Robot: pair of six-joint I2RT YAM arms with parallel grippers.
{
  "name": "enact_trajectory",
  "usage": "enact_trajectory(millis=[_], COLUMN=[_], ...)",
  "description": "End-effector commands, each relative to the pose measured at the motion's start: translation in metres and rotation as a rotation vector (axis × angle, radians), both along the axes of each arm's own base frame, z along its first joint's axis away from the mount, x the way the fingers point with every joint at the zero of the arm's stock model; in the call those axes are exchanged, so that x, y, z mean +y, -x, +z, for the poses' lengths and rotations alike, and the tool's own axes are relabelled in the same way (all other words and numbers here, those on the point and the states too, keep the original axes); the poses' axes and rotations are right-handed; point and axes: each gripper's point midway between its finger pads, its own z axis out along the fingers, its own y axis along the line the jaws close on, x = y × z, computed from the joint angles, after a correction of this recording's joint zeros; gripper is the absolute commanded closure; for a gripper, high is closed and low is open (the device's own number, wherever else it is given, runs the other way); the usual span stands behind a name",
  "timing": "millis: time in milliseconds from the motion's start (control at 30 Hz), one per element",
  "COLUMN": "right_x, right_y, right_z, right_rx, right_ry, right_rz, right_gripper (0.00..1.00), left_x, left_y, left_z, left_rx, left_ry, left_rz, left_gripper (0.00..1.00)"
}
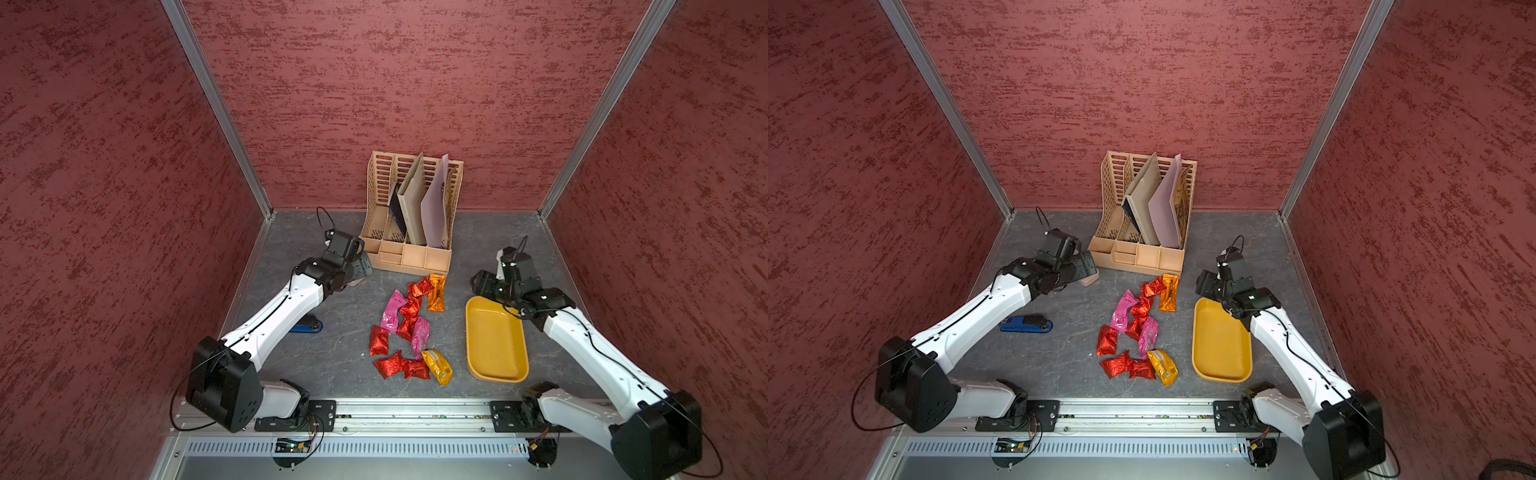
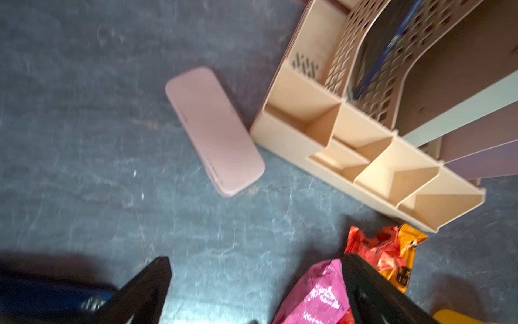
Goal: Put the tea bags into the storage box
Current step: Pick up the tea bag from the center of the board.
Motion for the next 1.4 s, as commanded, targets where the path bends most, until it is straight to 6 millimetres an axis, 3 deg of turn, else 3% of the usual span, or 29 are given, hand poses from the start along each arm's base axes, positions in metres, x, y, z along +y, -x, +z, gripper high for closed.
enact_trajectory(millis=[0,133,300,433,567,700,1067,1367], right_x=[0.029,0.064,0.082,0.093,0.08,0.081,0.079,0.074], right_y=[0.017,0.007,-0.018,-0.037,-0.05,-0.059,-0.075,-0.075], right_z=[-0.008,-0.016,-0.052,-0.072,-0.085,-0.082,-0.094,-0.085], right_rx=[0.06,0.07,0.173,0.215,0.216,0.199,0.191,0.157], right_ry=[-0.058,-0.027,0.042,0.075,0.178,0.189,0.294,0.324], right_rz=[0.021,0.086,0.045,0.024,-0.041,-0.066,-0.046,-0.004], right_gripper=[0.42,0.51,0.64,0.68,0.69,0.69,0.71,0.7], left_x=[-0.008,-0.028,-0.048,-0.049,-0.037,-0.025,-0.042,-0.043], left_y=[0.028,0.028,0.024,0.037,0.056,0.066,0.042,0.05], left_z=[-0.023,-0.034,-0.026,-0.017,-0.022,-0.024,-0.01,-0.019], left_rx=[0.121,0.163,0.198,0.203,0.213,0.218,0.169,0.193], left_ry=[0.055,0.096,0.1,0.051,0.031,-0.002,0.051,0.074], left_rz=[0.049,-0.005,-0.106,-0.173,-0.172,-0.175,-0.173,-0.123], left_gripper=[0.0,0.0,0.0,0.0,0.0,0.0,0.0,0.0])
